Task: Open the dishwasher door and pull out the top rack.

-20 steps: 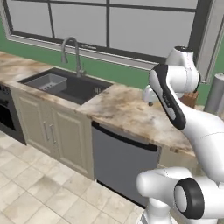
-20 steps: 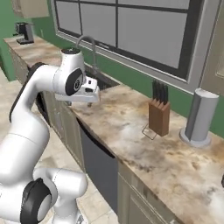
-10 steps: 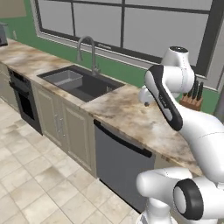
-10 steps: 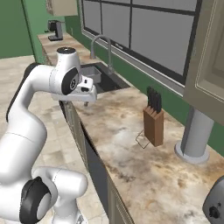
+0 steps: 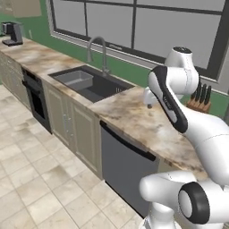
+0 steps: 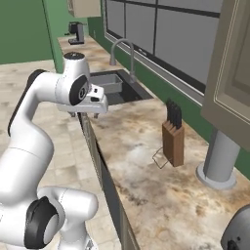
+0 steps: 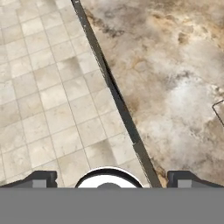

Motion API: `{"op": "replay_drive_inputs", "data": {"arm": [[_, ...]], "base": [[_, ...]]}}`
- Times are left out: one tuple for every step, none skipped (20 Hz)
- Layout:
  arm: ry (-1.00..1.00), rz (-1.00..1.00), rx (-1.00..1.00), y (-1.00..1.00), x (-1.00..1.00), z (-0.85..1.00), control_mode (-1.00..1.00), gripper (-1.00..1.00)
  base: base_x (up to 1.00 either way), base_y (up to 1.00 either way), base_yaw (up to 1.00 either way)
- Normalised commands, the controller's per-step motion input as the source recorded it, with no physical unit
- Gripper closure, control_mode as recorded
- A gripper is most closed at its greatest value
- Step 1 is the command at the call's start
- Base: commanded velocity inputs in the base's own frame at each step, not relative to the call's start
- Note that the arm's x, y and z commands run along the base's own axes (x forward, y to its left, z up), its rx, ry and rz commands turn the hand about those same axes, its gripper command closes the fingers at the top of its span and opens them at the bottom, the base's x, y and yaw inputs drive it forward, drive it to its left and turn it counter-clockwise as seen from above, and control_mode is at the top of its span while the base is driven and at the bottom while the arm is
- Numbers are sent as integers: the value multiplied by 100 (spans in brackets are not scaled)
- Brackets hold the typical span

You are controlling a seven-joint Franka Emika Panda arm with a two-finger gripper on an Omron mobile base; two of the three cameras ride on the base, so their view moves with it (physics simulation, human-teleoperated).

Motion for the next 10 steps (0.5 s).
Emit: {"op": "replay_drive_inputs", "data": {"arm": [[0,0,0,0,0,0,100,-100],[0,0,0,0,0,0,100,-100],[0,0,0,0,0,0,100,-100],[0,0,0,0,0,0,100,-100],[0,0,0,0,0,0,100,-100],[0,0,0,0,0,0,100,-100],[0,0,0,0,0,0,100,-100],[0,0,0,0,0,0,100,-100],[0,0,0,0,0,0,100,-100],[0,3,-5,6,0,-66,-100,-100]], "base": [[1,0,20],[5,0,19],[6,-9,19],[0,-30,19],[0,-31,18],[0,-24,16],[0,-29,12],[0,-7,9],[0,0,8],[0,0,0]]}}
